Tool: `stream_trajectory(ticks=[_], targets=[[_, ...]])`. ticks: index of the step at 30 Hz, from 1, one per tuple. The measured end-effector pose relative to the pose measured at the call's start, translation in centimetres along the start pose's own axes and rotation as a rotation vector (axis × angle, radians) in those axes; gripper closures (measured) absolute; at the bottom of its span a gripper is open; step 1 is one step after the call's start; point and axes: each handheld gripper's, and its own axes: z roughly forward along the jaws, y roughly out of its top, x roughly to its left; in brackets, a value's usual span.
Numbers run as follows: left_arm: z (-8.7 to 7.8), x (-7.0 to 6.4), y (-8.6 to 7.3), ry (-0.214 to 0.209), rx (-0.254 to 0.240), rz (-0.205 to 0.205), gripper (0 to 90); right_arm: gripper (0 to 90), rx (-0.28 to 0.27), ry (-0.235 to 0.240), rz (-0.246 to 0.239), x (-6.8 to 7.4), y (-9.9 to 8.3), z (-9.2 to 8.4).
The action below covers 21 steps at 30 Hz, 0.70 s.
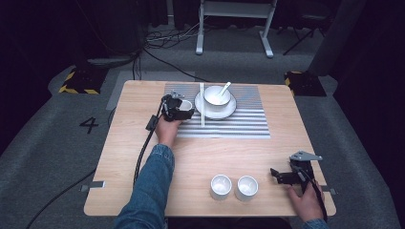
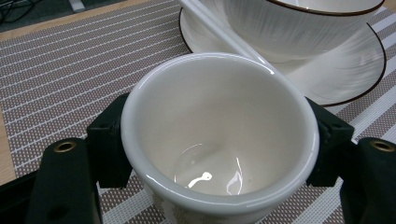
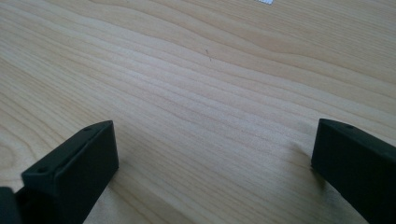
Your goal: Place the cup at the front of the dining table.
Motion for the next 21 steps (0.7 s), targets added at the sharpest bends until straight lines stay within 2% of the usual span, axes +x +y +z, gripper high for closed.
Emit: stream_trajectory(ticks=[3,8,11,14,21], targets=[[0.1,-0.5,0.0,0.005,0.009,0.043,26.9,0.6,0.000,0.000,0.000,0.0,0.0,0.0],[0.4,-1.1,0.0,-0.009,0.011,0.068,26.9,0.6,-0.001,-0.003,0.002,0.0,0.0,0.0],[1.0,-1.7,-0.2,0.007,0.045,0.108,26.8,0.6,-0.001,-0.002,0.002,0.0,0.0,0.0],[0.9,-1.3,-0.4,-0.008,0.041,0.076,26.8,0.6,-0.001,-0.003,0.001,0.0,0.0,0.0],[0.8,-1.3,-0.4,-0.007,0.061,0.080,26.5,0.6,-0.001,-0.003,0.001,0.0,0.0,0.0]])
